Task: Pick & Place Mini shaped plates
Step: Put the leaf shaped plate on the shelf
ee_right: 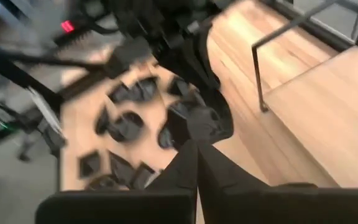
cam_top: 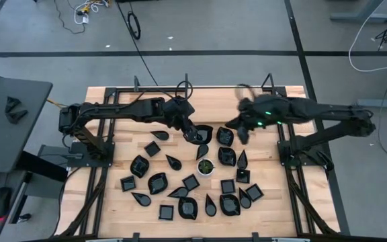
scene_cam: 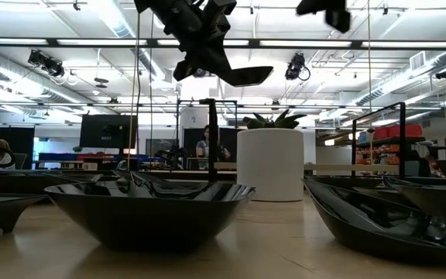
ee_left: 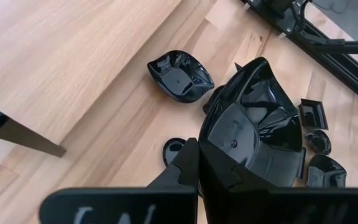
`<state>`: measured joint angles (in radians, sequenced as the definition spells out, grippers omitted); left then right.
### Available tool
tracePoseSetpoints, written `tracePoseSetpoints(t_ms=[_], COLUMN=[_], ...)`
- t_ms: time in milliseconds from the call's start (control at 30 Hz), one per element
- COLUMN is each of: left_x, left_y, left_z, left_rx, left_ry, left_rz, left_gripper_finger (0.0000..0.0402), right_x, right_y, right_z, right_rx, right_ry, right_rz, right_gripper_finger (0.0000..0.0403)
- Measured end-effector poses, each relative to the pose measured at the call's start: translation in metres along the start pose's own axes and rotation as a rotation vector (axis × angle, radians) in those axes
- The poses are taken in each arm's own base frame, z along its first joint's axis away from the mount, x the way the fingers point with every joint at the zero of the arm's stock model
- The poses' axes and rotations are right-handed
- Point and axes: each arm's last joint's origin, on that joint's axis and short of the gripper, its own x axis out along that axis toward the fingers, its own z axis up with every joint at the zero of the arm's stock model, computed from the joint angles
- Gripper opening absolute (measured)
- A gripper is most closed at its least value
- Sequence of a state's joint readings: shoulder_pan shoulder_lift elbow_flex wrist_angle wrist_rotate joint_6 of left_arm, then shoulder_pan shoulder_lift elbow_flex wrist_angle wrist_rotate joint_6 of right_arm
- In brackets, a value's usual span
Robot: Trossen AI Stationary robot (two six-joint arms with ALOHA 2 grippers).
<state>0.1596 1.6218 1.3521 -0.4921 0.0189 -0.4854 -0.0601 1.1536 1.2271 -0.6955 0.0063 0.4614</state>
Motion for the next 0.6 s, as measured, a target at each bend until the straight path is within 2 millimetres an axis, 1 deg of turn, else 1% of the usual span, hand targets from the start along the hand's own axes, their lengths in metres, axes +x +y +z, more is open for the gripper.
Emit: tracePoseSetpoints(t_ms=[133, 300, 433, 600], left_x=[0.000, 0.000, 0.000, 0.000], left_y=[0.000, 0.000, 0.000, -0.001], left_z=[0.000, 0.000, 0.001, 0.001], left_rx=[0.015, 0.026, 0.027, 0.028], left_ry=[0.000, -0.002, -0.006, -0.010], left_rz=[0.000, -0.001, -0.003, -0.006], left_gripper_finger=[0.0003, 0.0004, 0.0004, 0.0004], right_x=[0.031, 0.064, 0.081, 0.093], right_y=[-0.014, -0.036, -0.048, -0.049], right_z=[0.017, 0.022, 0.022, 0.026], right_rx=[-0.001, -0.016, -0.040, -0.133], right_ry=[0.124, 0.201, 0.252, 0.216], right_rz=[0.043, 0.036, 0.085, 0.127], right_gripper_finger=[0.0024, 0.0032, 0.0034, 0.0056])
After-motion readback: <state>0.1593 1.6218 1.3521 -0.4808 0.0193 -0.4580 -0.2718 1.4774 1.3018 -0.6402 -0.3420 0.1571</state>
